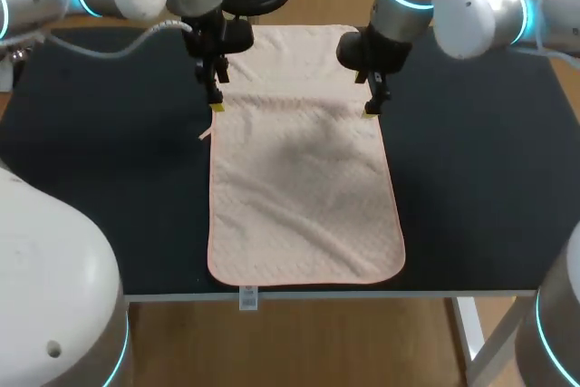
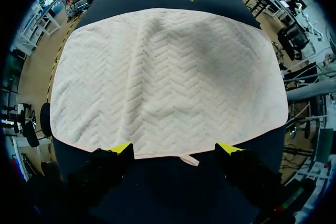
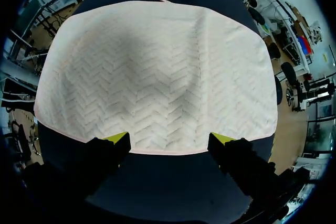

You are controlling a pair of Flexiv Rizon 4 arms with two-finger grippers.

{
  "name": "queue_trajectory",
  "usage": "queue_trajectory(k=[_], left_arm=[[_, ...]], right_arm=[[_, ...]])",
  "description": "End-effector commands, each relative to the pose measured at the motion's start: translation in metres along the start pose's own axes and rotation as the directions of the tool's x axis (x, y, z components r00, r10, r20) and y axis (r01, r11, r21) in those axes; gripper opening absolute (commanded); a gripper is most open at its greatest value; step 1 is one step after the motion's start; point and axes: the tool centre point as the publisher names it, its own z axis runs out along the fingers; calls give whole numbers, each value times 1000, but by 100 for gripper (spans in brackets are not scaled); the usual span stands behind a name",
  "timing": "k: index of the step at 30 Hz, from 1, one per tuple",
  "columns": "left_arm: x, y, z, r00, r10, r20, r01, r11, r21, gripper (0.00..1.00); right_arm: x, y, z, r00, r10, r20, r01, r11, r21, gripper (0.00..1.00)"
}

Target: Fold the towel

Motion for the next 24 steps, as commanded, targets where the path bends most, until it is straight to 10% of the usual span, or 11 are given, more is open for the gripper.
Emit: queue_trajectory(k=[1, 24], left_arm=[[-8, -3, 18, 1000, 8, -13, -8, 1000, 10, 100], [-7, -3, 53, 999, -3, -41, 3, 1000, 3, 100]], right_arm=[[-11, 4, 18, 1000, 13, -26, -12, 999, 39, 100], [-18, -1, 51, 999, 28, -43, -24, 996, 89, 100]])
